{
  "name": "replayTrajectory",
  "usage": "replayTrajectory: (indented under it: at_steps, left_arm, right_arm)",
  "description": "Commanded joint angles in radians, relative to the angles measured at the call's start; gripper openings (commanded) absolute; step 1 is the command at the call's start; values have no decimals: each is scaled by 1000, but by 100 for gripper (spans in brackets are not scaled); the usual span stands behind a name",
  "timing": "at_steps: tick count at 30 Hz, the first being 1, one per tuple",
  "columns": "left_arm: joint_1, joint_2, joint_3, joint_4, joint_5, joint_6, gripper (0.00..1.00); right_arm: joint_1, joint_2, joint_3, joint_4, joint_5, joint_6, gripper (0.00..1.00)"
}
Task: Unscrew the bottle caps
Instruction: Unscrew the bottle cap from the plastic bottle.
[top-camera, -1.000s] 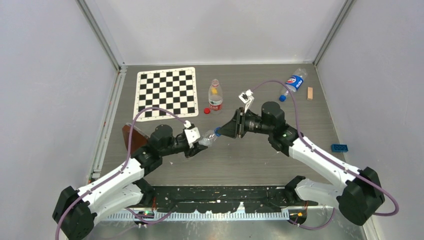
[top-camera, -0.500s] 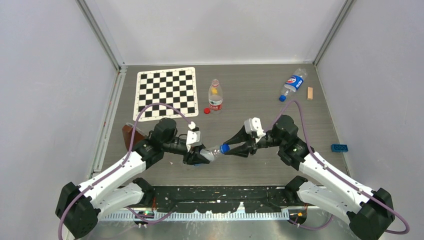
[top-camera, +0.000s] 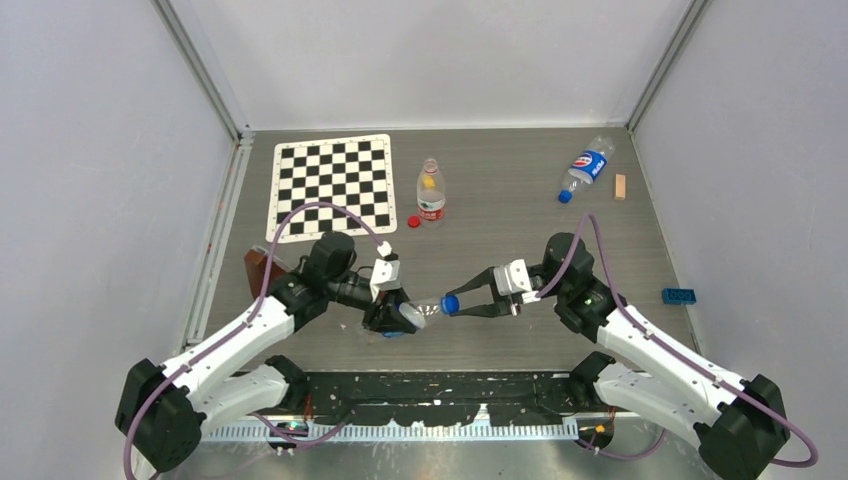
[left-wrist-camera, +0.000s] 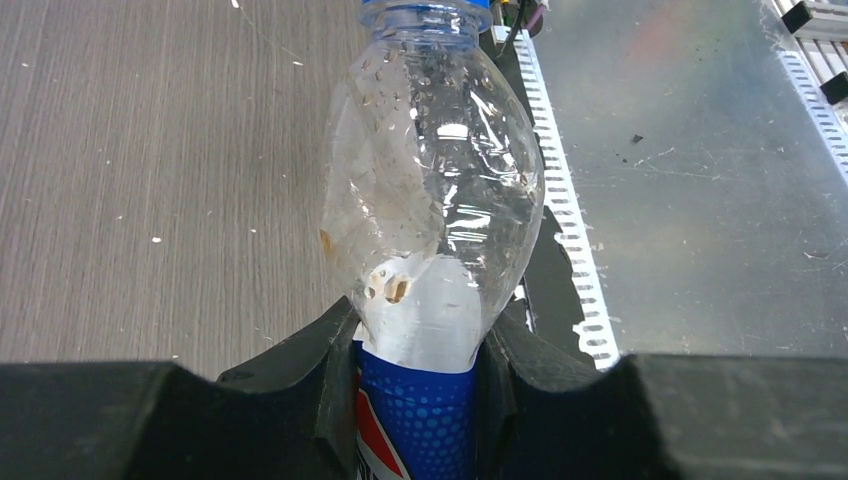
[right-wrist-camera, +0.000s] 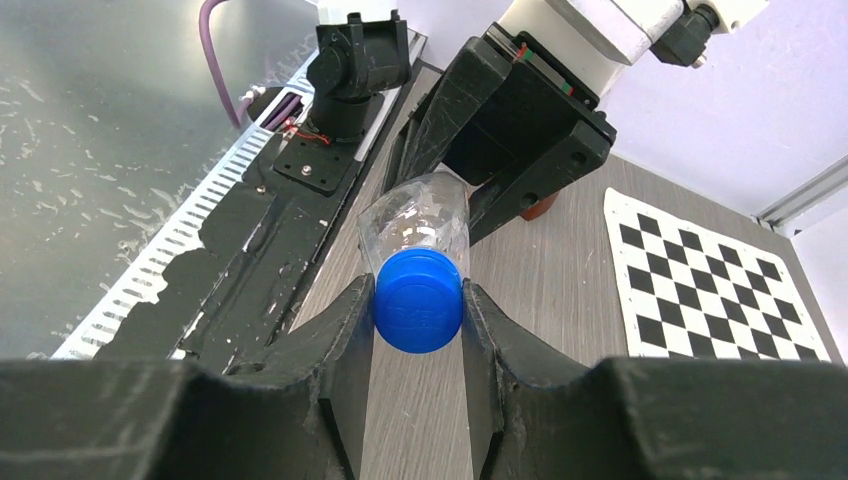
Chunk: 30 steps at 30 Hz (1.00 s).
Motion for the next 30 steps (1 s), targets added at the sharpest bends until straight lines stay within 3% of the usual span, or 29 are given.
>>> replayTrajectory:
  at_steps: [1, 2, 4, 7, 8, 15, 18, 20, 21, 24, 25, 30]
  left_arm:
    - [13, -10, 40, 34, -9, -15, 8]
    - [13, -15, 31, 49, -39, -16, 8]
    - [13, -29, 15, 72, -74, -17, 8]
    - [13, -49, -2, 95, -134, -17, 8]
    - [13, -54, -10, 104, -157, -16, 8]
    - [11, -96, -76, 196, -363, -12, 10]
    - [12, -116, -144, 333, -548, -24, 9]
    - [11, -131, -193, 429, -626, -23, 9]
    - [11, -139, -212, 466, -650, -19, 8]
    - [8, -162, -263, 554, -693, -24, 6]
    - [4, -169, -270, 564, -708, -24, 6]
    - [-33, -201, -298, 600, -761, -9, 6]
  right_arm:
    - [-3, -22, 9, -46, 40, -33, 17]
    - [-3, -23, 8, -22, 67, -4, 35]
    - [-3, -29, -2, 10, 102, 65, 56]
    - [-2, -47, -18, 23, 140, 114, 77]
    - [-3, -56, -21, 30, 167, 124, 79]
    - [-3, -78, -60, 191, 371, 373, 84]
    - [-3, -86, -85, 282, 553, 579, 84]
    - [-3, -88, -97, 340, 766, 740, 84]
    - [-3, -89, -95, 333, 925, 796, 84]
    - [-4, -86, -4, 151, 1098, 991, 83]
    - [-4, -74, 18, 53, 1111, 1050, 83]
    - [-4, 17, 136, -96, 996, 1201, 83]
